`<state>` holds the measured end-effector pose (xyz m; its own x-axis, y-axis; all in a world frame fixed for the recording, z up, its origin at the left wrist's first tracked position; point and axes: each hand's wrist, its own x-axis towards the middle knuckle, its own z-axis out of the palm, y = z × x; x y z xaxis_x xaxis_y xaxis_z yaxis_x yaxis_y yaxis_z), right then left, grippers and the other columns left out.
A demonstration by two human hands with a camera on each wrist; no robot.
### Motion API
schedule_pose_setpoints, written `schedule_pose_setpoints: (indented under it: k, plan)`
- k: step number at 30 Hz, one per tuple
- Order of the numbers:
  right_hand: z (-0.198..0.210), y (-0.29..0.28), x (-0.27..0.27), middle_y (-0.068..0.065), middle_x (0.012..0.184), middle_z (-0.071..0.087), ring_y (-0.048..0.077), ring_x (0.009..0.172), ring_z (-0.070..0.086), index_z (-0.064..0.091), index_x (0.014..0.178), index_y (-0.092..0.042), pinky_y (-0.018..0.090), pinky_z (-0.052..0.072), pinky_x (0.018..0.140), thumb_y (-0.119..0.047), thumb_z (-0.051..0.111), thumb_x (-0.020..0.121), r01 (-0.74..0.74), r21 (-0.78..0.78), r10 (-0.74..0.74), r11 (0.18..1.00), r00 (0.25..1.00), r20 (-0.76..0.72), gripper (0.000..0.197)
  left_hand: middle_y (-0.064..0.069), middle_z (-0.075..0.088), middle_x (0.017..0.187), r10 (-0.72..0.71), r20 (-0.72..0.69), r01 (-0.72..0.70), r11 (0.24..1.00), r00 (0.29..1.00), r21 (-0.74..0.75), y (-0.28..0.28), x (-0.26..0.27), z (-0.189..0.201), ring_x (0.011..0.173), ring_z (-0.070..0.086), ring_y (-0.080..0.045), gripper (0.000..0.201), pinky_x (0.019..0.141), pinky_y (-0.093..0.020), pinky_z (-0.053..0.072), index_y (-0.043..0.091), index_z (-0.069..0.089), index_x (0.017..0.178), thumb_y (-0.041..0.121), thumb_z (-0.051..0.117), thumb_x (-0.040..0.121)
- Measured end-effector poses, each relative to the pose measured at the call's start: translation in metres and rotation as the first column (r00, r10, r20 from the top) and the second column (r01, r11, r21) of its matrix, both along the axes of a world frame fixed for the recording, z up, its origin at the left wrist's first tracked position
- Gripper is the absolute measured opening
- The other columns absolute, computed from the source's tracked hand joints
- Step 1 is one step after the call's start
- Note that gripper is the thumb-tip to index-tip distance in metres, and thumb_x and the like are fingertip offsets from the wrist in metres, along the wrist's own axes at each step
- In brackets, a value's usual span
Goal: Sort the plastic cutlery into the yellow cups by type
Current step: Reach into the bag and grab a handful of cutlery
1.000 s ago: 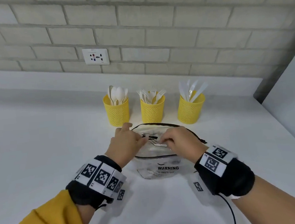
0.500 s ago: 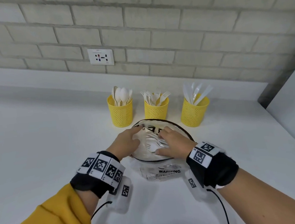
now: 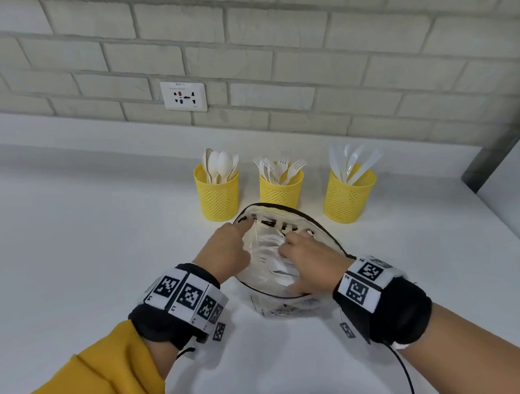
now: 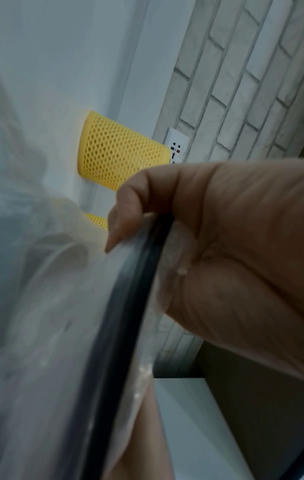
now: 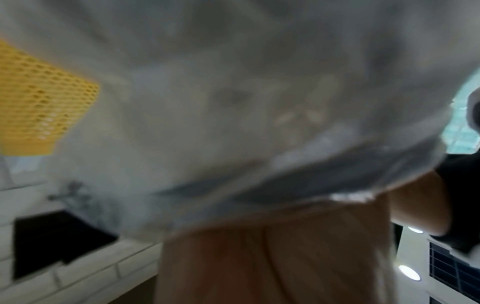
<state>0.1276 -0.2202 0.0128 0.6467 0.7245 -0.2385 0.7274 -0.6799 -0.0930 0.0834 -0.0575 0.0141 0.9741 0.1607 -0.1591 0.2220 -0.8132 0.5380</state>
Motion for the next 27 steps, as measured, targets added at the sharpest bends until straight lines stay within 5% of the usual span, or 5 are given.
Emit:
schedule_pose_setpoints:
  k: [8,14,21,24,27]
  plan:
    - [-0.006,0.003,-0.006,0.012,0.129,0.038,0.028,0.12,0.04,0.04,0.126,-0.007,0.035,0.039,0.096,-0.038,0.068,0.077,0.015,-0.013,-0.014,1.0,0.997,0.078,0.065,-0.015,0.047,0.133,-0.005,-0.119,0.006,1.0,0.993,0.008,0.004,-0.01,0.004,0.12,0.047,-0.028,0.081,0.086,-0.025,0.04,0.023,0.018,0.148,0.003,0.058,0.081]
    - [-0.014,0.007,-0.008,0.012,0.133,0.035,0.029,0.121,0.039,0.034,0.128,-0.008,0.035,0.037,0.099,-0.031,0.076,0.071,0.036,0.031,-0.039,0.999,0.996,0.083,0.074,-0.009,0.051,0.134,-0.026,-0.154,0.024,1.0,0.988,-0.016,0.007,-0.019,0.006,0.096,0.051,-0.018,0.074,0.072,-0.02,0.039,0.025,0.027,0.146,0.002,0.055,0.081]
    - [-0.011,0.001,0.002,0.012,0.113,0.057,0.03,0.103,0.056,0.053,0.108,-0.005,0.031,0.042,0.075,-0.016,0.061,0.078,0.196,0.084,-0.196,0.977,0.981,-0.007,0.033,-0.012,0.062,0.118,0.004,0.025,-0.002,0.995,1.0,-0.095,0.011,-0.026,0.013,0.059,0.046,-0.002,0.059,0.046,-0.008,0.036,0.029,0.052,0.132,0.004,0.059,0.079]
    - [-0.016,0.006,0.0,0.011,0.129,0.042,0.032,0.112,0.051,0.035,0.134,-0.012,0.034,0.044,0.086,-0.015,0.065,0.076,0.19,0.159,-0.186,0.969,0.982,-0.04,0.065,-0.014,0.063,0.11,0.01,0.109,0.004,0.992,0.994,-0.127,0.007,-0.028,0.016,0.07,0.053,-0.005,0.05,0.055,-0.008,0.04,0.026,0.055,0.129,0.007,0.06,0.083]
    - [-0.019,0.015,0.001,0.012,0.133,0.039,0.031,0.113,0.051,0.03,0.134,-0.012,0.037,0.046,0.087,-0.027,0.07,0.075,0.268,0.165,-0.264,0.949,0.963,-0.045,0.073,-0.02,0.058,0.092,0.01,0.142,0.016,0.983,0.99,-0.181,0.005,-0.029,0.019,0.059,0.046,-0.005,0.044,0.047,-0.006,0.035,0.023,0.062,0.119,0.002,0.06,0.08]
